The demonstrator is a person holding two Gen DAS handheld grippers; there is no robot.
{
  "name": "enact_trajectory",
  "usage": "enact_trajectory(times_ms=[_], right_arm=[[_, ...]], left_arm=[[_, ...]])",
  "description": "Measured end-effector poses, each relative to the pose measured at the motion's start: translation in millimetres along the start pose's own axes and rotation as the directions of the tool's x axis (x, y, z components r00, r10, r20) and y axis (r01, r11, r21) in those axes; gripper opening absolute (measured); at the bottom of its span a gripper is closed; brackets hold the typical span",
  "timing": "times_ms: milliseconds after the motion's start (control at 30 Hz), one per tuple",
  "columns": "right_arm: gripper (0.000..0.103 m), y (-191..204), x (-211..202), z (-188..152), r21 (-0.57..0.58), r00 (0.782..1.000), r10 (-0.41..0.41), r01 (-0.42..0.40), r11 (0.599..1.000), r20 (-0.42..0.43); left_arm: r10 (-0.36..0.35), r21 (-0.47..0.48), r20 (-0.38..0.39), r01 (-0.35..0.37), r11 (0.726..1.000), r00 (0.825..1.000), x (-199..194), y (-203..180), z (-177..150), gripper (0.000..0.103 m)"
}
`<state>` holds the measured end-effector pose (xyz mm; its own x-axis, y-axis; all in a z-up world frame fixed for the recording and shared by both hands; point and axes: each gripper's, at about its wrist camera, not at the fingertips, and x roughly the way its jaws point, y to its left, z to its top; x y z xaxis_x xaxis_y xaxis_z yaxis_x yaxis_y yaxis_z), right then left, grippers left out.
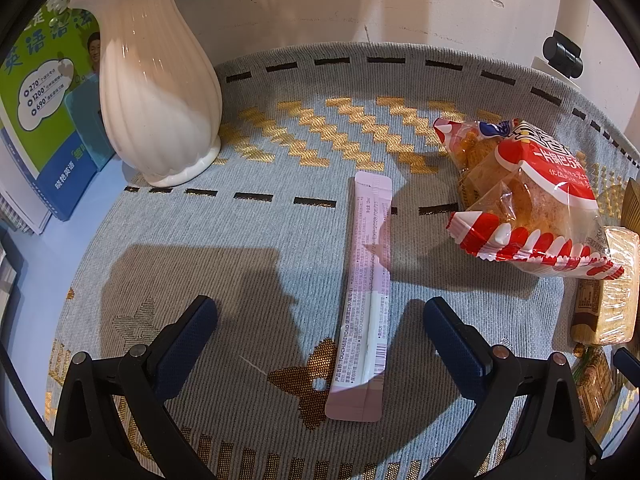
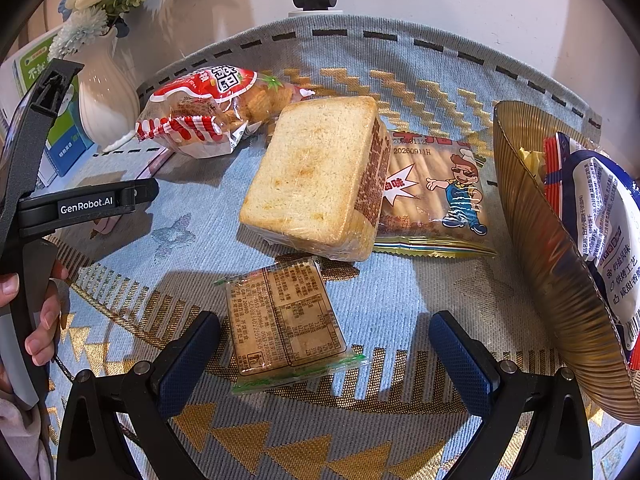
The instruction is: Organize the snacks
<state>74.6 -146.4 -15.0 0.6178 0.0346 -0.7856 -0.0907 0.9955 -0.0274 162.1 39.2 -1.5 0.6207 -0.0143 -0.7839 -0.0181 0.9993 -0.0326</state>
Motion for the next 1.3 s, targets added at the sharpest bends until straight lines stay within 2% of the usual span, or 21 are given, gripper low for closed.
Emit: enact_trajectory(times_ms=[700,767,800,833,867,900,933,967,1033,1200,1300], right_arm=[[0.103,0,0,0,-0.001,1.000,0.001,-0.001,1.000,-0.001],[0.103,1,0,1,-0.001,1.000,0.002,-0.002,1.000,-0.001],[0.103,1,0,1,-0.002,1.000,0.004,-0.004,1.000,-0.001],[0.101,1,1,0,-0.006,1.000,0.019,-0.019,1.000,0.003],[0.087,2,0,0,-0.011,0.999,0.031,-0.031,0.999,0.013],[0.052,4,-5,0,-0.021,0.998,0.045,-0.044,0.999,0.036],[0.044,6,-9,-1,-0.033,0.996,0.061,-0.059,0.998,0.058],[0.044,4,-13,-3,-0.036,0.996,0.071,-0.069,0.997,0.061],[0.044,2,-13,-3,-0.030,0.991,0.115,-0.114,0.993,0.064],[0.043,-14,-15,-4,0.007,0.975,0.208,-0.209,0.978,0.076],[0.043,-10,-14,-5,-0.009,0.973,0.220,-0.220,0.975,0.072]], left_arm=[[-0.001,-0.001,0.001,0.001,1.000,1.000,-2,0,-1,0.103],[-0.007,-0.001,0.004,0.007,1.000,1.000,-2,0,-1,0.100],[-0.023,0.010,0.025,0.023,1.000,0.999,-7,-2,-2,0.081],[-0.044,0.029,0.046,0.043,0.999,0.998,1,-2,-1,0.038],[-0.081,0.060,0.059,0.078,0.995,0.995,-3,-7,-2,0.015],[-0.085,0.091,0.058,0.080,0.993,0.995,-3,-12,-3,0.014],[-0.061,0.108,0.062,0.054,0.993,0.996,-4,-16,-3,0.013],[-0.048,0.120,0.065,0.040,0.992,0.997,-4,-19,-4,0.013],[-0.064,0.106,0.071,0.056,0.993,0.995,-5,-16,-4,0.013],[-0.117,0.007,0.109,0.117,0.993,0.987,-9,2,-6,0.013],[-0.117,-0.011,0.138,0.120,0.993,0.983,-12,6,-7,0.013]])
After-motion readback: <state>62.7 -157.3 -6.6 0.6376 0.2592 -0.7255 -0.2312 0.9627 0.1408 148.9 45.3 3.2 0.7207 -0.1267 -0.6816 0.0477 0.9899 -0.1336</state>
